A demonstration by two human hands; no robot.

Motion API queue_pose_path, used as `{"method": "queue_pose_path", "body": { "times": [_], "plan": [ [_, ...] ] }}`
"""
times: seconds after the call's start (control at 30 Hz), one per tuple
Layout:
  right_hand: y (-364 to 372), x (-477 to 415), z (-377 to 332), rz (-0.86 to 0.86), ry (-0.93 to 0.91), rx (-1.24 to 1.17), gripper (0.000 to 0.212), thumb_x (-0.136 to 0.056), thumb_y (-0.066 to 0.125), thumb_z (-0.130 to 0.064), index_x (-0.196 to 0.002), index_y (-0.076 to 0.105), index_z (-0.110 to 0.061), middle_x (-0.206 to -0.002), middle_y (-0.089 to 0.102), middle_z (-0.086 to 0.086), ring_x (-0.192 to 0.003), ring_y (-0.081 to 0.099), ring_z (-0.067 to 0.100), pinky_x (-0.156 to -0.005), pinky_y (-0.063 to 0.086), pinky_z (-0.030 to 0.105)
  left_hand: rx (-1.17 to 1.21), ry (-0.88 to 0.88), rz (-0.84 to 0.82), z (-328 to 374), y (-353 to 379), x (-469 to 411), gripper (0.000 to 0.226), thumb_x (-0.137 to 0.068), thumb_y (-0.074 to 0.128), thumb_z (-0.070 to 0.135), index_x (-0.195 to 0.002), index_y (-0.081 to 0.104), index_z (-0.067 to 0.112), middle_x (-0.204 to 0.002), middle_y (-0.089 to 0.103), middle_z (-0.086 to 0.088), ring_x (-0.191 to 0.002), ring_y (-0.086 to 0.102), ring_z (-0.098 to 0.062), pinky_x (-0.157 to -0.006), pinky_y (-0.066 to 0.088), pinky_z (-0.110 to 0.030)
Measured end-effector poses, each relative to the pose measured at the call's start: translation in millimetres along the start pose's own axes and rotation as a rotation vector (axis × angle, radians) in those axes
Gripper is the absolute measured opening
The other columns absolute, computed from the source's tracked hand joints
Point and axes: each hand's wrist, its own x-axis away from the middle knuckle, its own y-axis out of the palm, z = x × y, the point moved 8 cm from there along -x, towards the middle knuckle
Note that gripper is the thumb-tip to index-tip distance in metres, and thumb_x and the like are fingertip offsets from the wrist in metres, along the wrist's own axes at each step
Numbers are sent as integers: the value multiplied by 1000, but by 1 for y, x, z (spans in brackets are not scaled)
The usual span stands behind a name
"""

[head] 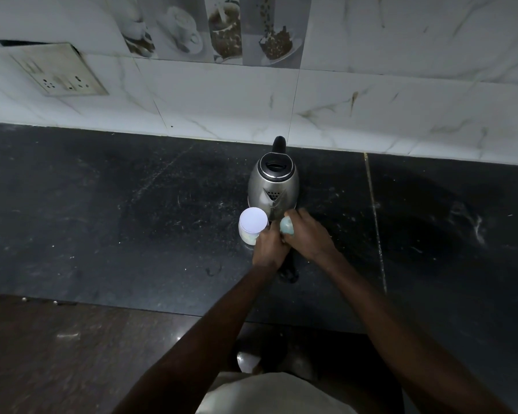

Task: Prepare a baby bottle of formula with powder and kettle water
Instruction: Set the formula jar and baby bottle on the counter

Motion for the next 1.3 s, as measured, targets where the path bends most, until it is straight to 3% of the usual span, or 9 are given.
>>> {"method": "queue_pose_path", "body": {
  "times": [0.2, 0.3, 0.4, 0.5, 0.6, 0.8, 1.03, 1.17, 1.3],
  "plan": [
    [1, -1, 1, 6, -3, 4, 55, -83, 77, -33, -130, 53, -19, -128, 54, 8, -113, 63, 33, -85, 57, 48, -12, 77, 76, 10, -10, 21, 47, -93, 64, 8, -139, 53, 8, -118, 72, -18, -101, 70, -43, -76, 55, -50],
    [3, -1, 4, 14, 1, 0, 55, -83, 78, -34, -130, 52, -19, -128, 53, 7, -113, 62, 33, -84, 57, 49, -211, 194, 217, 13, -34, 44, 62, -85, 72, 8, -144, 54, 14, -111, 73, -11, -90, 70, -36, -68, 55, -45],
    [5, 0, 5, 27, 18, 0, 57, -83, 78, -36, -130, 51, -17, -130, 54, 7, -115, 62, 32, -85, 57, 47, -425, 323, 383, 15, -63, 42, 63, -82, 76, 25, -140, 54, 11, -122, 62, -17, -103, 57, -35, -80, 48, -46],
    [6, 1, 5, 50, 43, -16, 60, -84, 77, -35, -135, 51, -15, -134, 55, 7, -119, 61, 33, -88, 56, 47, -470, 245, 295, 1, -72, 18, 69, -85, 71, 46, -143, 49, 16, -147, 45, -16, -128, 46, -38, -96, 43, -53],
    [7, 5, 3, 76, 69, -22, 60, -84, 77, -33, -136, 52, -15, -135, 55, 6, -120, 60, 33, -89, 55, 46, -398, 159, 201, -20, -69, 2, 71, -88, 66, 57, -145, 47, 18, -156, 36, -15, -138, 40, -40, -97, 50, -56],
    [13, 10, 6, 88, 122, -71, 63, -84, 80, -28, -137, 48, -16, -138, 57, 8, -121, 61, 35, -89, 55, 47, -133, 84, 91, -34, -64, -4, 73, -88, 75, 47, -148, 41, 24, -148, 44, -8, -129, 55, -35, -94, 57, -55],
    [17, 16, 0, 158, 131, -151, 57, -79, 82, -26, -124, 54, -7, -118, 64, 17, -104, 66, 42, -82, 57, 50, -96, 173, -10, -39, -70, 4, 80, -81, 84, 42, -149, 47, 22, -148, 50, -8, -128, 57, -32, -99, 55, -48],
    [21, 31, -2, 171, 109, -108, 56, -78, 83, -29, -122, 56, -7, -114, 63, 15, -101, 66, 39, -80, 55, 46, -97, 191, -66, -49, -74, 17, 83, -78, 86, 40, -149, 46, 30, -149, 47, -1, -131, 56, -26, -104, 53, -44],
    [27, 56, 5, 182, 121, -122, 59, -78, 85, -31, -125, 55, -11, -118, 63, 11, -103, 66, 34, -82, 58, 45, -102, 258, -89, -62, -86, 42, 82, -77, 88, 30, -149, 51, 22, -148, 49, -3, -134, 51, -20, -109, 47, -36]
  ]
}}
